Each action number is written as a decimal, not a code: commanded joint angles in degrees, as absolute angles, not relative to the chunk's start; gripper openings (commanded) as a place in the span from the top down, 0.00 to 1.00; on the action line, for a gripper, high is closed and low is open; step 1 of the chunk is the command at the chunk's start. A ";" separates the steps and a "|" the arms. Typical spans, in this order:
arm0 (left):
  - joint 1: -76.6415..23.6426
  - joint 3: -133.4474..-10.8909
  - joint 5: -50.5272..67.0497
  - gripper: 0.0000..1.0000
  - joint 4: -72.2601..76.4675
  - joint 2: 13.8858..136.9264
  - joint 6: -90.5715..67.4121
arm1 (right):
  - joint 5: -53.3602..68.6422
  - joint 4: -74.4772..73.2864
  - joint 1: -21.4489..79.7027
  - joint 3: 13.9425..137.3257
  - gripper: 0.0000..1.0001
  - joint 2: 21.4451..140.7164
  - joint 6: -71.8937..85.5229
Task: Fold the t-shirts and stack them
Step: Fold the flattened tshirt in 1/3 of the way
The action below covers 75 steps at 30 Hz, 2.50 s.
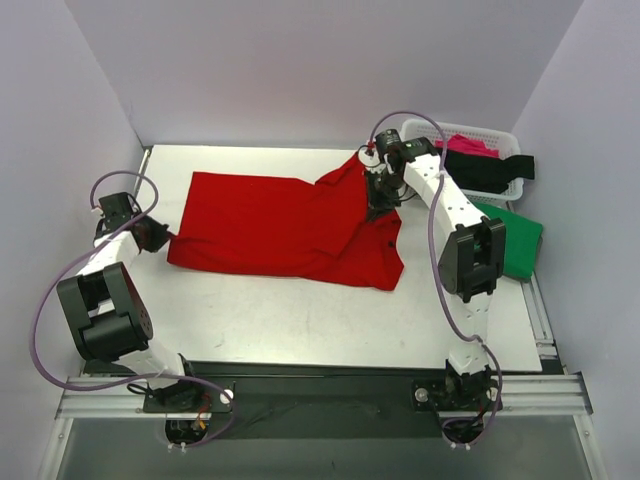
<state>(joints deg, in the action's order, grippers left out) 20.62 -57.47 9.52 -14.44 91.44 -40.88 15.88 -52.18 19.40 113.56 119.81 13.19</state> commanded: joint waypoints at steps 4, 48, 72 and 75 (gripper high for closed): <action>21.01 -61.96 10.63 1.00 -9.23 92.90 -42.28 | 14.06 -55.63 17.93 117.16 1.00 120.15 12.39; 18.28 -75.16 14.07 0.41 -16.08 106.71 -32.97 | 14.68 -51.60 13.54 129.31 0.28 130.62 20.92; 18.37 -63.81 4.57 0.44 -24.96 100.27 -28.39 | 17.58 -39.64 15.64 76.82 0.55 104.06 19.60; 18.28 -63.72 4.57 0.44 -25.05 101.33 -28.21 | 17.14 -38.94 16.08 75.06 0.56 104.59 19.60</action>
